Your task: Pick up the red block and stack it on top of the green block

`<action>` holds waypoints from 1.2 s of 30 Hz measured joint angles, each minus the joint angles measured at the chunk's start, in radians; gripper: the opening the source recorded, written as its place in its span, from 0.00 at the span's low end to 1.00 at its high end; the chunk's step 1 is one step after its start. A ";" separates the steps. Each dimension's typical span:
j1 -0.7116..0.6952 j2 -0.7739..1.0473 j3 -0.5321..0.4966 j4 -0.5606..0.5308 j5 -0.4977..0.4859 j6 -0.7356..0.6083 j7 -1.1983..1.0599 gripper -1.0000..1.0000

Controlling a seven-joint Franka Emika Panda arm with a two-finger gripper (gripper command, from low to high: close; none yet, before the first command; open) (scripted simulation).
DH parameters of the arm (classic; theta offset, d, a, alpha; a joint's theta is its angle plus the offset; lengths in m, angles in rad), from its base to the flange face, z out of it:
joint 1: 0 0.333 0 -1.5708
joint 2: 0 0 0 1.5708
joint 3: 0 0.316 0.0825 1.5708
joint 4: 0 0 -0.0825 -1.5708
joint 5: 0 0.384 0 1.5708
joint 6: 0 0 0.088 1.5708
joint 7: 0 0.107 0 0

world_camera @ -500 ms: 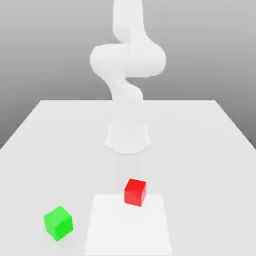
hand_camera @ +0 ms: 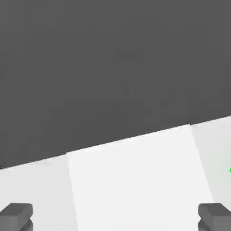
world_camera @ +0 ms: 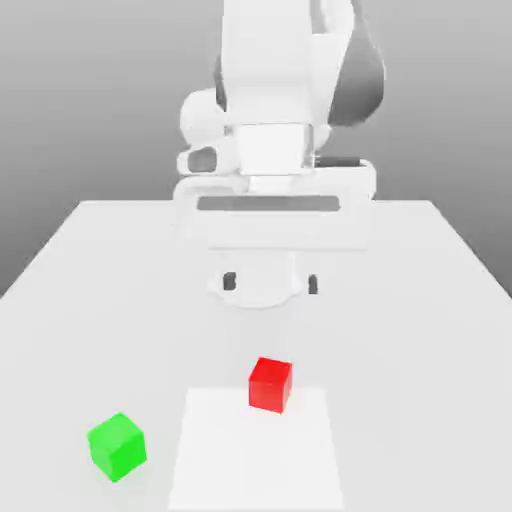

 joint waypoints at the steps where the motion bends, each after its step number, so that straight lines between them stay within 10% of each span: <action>1: -0.005 0.053 0.011 -0.030 -0.002 0.041 0.021 0.50; 8: 0.029 0.414 -0.041 -0.055 -0.115 0.333 0.146 0.50; 9: 0.046 0.448 -0.059 -0.052 -0.121 0.362 0.151 0.00; 24: 0.044 0.196 -0.035 -0.087 -0.049 0.145 0.101 0.00; 36: -0.226 0.335 -0.215 0.283 -0.060 -0.088 -0.271 0.00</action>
